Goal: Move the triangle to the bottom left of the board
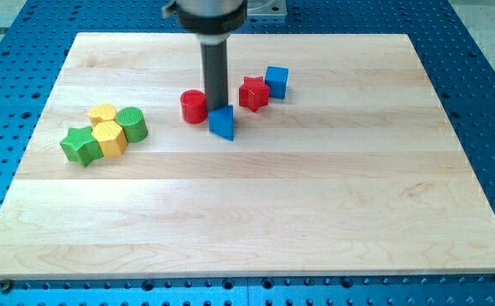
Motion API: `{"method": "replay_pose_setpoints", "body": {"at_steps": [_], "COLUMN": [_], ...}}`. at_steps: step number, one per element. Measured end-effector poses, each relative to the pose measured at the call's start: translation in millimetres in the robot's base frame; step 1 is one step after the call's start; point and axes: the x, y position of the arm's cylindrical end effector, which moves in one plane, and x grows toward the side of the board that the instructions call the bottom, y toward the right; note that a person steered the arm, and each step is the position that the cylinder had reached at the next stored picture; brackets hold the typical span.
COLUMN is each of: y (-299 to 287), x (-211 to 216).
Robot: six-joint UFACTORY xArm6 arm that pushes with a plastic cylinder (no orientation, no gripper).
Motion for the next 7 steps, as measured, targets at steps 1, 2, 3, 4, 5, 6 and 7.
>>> {"method": "replay_pose_setpoints", "body": {"at_steps": [1, 2, 3, 4, 5, 6, 7], "y": [-13, -12, -1, 44, -22, -122, -97], "x": [56, 34, 4, 21, 92, 143, 157]}}
